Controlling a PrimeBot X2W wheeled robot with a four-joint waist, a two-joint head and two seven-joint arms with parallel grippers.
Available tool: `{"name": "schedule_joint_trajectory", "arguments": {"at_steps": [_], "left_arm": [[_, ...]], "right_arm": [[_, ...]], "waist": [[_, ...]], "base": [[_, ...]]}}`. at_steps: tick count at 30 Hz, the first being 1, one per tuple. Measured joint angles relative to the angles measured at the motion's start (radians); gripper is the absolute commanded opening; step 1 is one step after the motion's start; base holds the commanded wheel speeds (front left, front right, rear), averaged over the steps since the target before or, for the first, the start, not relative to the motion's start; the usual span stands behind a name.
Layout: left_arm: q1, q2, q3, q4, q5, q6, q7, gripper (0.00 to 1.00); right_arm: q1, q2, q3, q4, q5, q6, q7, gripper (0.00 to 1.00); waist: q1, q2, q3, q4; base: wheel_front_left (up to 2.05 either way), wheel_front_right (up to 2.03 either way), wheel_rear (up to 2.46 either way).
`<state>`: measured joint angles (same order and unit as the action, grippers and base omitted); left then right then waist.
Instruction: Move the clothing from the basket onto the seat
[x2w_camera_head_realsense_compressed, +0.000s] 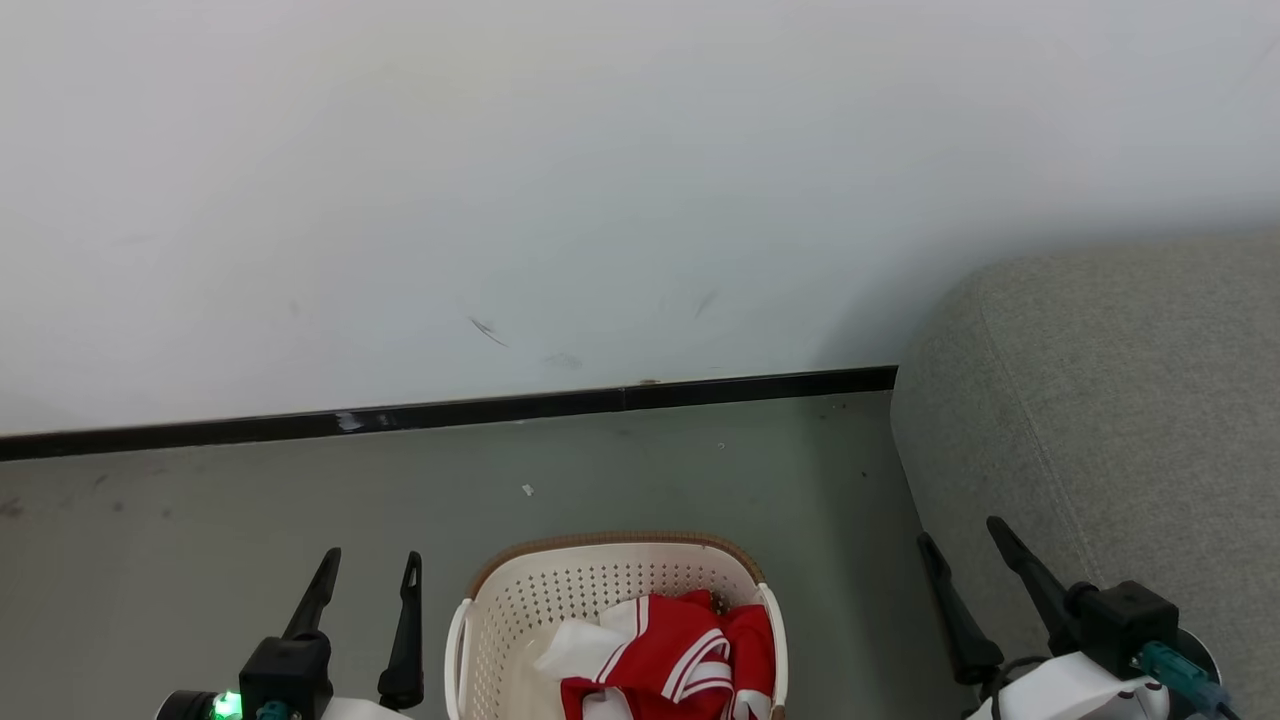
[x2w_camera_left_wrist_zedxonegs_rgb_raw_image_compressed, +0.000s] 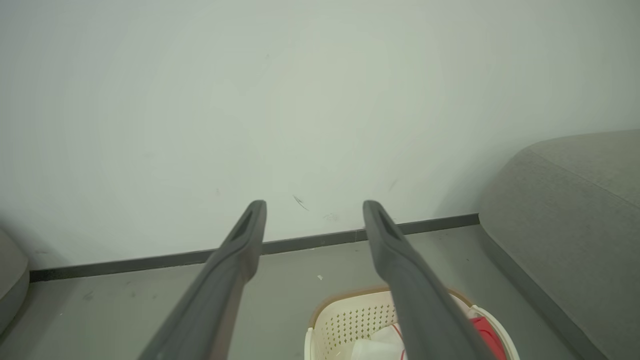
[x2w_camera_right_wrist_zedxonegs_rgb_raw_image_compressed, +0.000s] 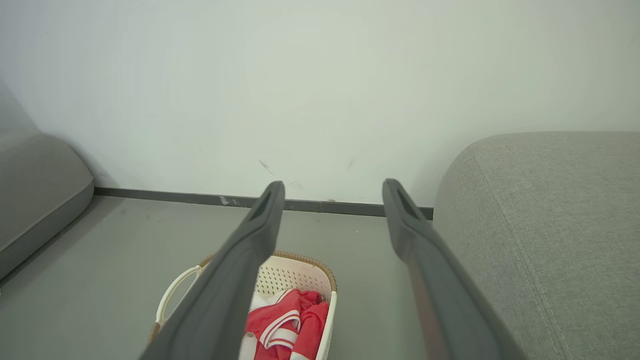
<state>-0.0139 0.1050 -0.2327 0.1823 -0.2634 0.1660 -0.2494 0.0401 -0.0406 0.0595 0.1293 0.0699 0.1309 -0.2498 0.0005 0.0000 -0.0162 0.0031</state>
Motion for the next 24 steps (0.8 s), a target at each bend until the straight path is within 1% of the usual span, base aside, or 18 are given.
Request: {"name": "schedule_joint_trajectory", "arguments": {"at_steps": [9, 24], "left_arm": [[0.000, -0.003, 0.021, 0.001, -0.010, 0.000, 0.000, 1.00], [0.000, -0.003, 0.026, 0.004, -0.010, -0.002, 0.000, 1.00]], "right_arm": [[0.000, 0.000, -0.007, -0.001, 0.001, 0.000, 0.000, 1.00], [-0.002, 0.000, -0.008, -0.022, 0.001, 0.000, 0.000, 1.00]], "waist": [[0.0000, 0.0000, 0.005, 0.000], [-0.0001, 0.0000, 0.020, -0.001]], "base": [[0.00, 0.00, 0.00], [0.00, 0.00, 0.00]]}}
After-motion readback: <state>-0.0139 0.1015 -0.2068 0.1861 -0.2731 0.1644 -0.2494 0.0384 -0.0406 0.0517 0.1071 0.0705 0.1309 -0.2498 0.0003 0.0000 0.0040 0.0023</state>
